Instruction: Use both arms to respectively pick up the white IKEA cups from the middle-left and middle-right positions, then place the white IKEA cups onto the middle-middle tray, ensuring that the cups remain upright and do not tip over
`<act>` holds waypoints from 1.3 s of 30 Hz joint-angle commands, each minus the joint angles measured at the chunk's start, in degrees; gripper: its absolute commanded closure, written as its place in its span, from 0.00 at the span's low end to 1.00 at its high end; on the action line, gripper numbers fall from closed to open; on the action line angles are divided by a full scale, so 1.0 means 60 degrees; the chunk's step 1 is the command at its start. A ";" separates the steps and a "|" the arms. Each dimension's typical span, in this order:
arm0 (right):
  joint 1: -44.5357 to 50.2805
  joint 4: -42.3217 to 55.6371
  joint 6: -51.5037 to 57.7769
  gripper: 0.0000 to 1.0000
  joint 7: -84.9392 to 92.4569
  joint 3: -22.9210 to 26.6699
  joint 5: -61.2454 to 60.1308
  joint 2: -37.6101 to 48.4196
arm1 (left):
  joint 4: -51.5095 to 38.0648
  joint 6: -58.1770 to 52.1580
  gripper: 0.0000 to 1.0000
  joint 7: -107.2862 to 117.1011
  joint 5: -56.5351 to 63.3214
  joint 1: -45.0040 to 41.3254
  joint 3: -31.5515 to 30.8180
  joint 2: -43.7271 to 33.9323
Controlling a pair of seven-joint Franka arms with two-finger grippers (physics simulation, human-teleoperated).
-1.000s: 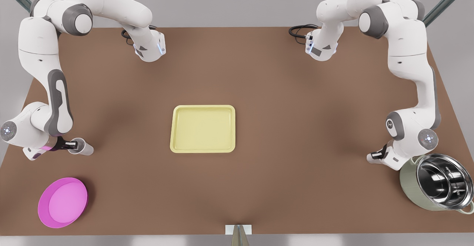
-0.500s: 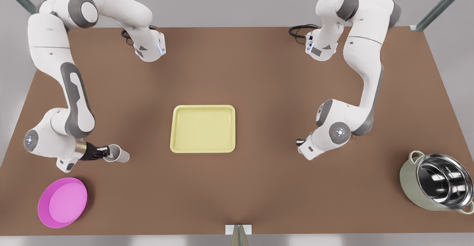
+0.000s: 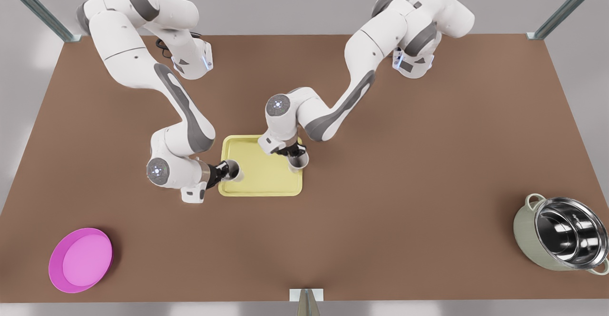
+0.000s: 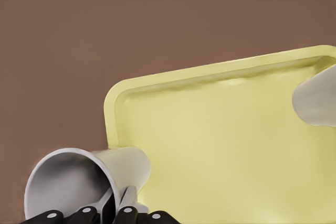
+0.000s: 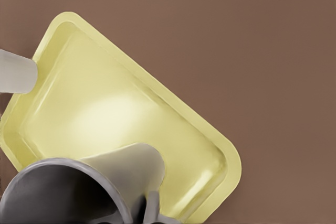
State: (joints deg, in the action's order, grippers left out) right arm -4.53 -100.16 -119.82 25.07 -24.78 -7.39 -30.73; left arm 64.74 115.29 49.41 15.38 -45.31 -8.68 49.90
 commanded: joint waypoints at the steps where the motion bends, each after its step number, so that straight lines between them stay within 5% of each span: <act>1: 0.0140 -0.0445 -0.0947 0.72 -0.0619 -0.0015 -0.0013 0.0126 | -0.0111 0.0516 0.75 0.6575 0.0133 -0.0255 0.0200 0.0121; 6: 0.0257 -0.1559 -0.2559 0.71 -0.0751 -0.0015 -0.0013 0.0155 | -0.0169 0.1029 0.75 0.7044 0.0191 -0.1032 0.0889 0.0619; 7: 0.0242 -0.1559 -0.2545 0.61 -0.0751 -0.0015 -0.0028 0.0155 | -0.0155 0.1029 0.70 0.7029 0.0191 -0.1032 0.0889 0.0633; 8: 0.0228 -0.1515 -0.2501 0.39 -0.0751 -0.0015 -0.0028 0.0155 | -0.0155 0.1029 0.65 0.7029 0.0191 -0.1032 0.0889 0.0633; 9: 0.0184 -0.1456 -0.2428 0.33 -0.0737 -0.0015 -0.0013 0.0155 | -0.0140 0.1029 0.51 0.7029 0.0206 -0.1032 0.0889 0.0648; 10: 0.0184 -0.1427 -0.2428 0.07 -0.0737 -0.0015 -0.0013 0.0155 | -0.0140 0.1029 0.36 0.7015 0.0206 -0.1032 0.0889 0.0663; 11: 0.0169 -0.1427 -0.2428 0.00 -0.0737 -0.0015 -0.0013 0.0155 | -0.0140 0.1029 0.36 0.7015 0.0206 -0.1047 0.0889 0.0721; 12: 0.0169 -0.1427 -0.2428 0.00 -0.0737 -0.0015 -0.0013 0.0170 | -0.0140 0.1029 0.36 0.7029 0.0278 -0.1091 0.0904 0.0736; 16: 0.0140 -0.1427 -0.2179 0.00 -0.0663 -0.0015 -0.0013 0.0316 | -0.0155 0.1000 0.00 0.7483 0.0294 -0.1105 0.0889 0.0663; 22: -0.0065 -0.1325 -0.1651 0.00 -0.0590 -0.0015 -0.0013 0.0566 | -0.0330 0.0414 0.00 0.7644 0.0206 -0.1032 0.0831 0.0443; 25: -0.0416 -0.0564 -0.0790 0.00 -0.0707 0.0321 0.0191 0.0653 | -0.0330 -0.1385 0.00 0.7031 -0.0788 -0.0594 0.0743 -0.0976; 27: -0.0432 -0.0079 -0.0216 0.00 -0.0795 0.1815 0.0426 0.0610 | -0.0316 -0.5880 0.00 0.1060 -0.2036 0.1587 0.0011 -0.2632; 29: -0.0417 0.0960 -0.0245 0.00 -0.1248 0.3060 0.0632 -0.0239 | -0.0755 -0.8373 0.00 -0.4432 -0.1788 0.4604 0.0010 -0.3644; 32: 0.0550 0.2514 0.1600 0.00 -0.6523 0.3091 0.3208 -0.0461 | -0.1034 -0.8141 0.00 -0.6373 -0.1200 0.5750 0.0201 -0.3688; 33: 0.0564 0.2645 0.2492 0.00 -0.6435 0.3061 0.3312 0.0213 | -0.0538 -0.7951 0.00 -0.8288 -0.1215 0.6028 0.0230 -0.4155; 34: 0.0564 0.2938 0.3679 0.00 -0.6464 0.3017 0.3195 0.1121 | 0.2829 -0.5581 0.00 -0.9656 -0.1332 0.6058 0.0787 -0.6102; 39: 0.0828 0.2206 0.4750 0.00 -0.5029 0.3603 0.2433 0.4052 | 0.2541 -0.6412 0.00 -0.9187 -0.2518 0.6482 0.0816 -0.5812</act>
State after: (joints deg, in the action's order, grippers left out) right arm 0.18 -86.09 -101.41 8.42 -3.47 7.54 -8.14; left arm 79.76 79.62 41.61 3.43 -7.49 -3.85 15.13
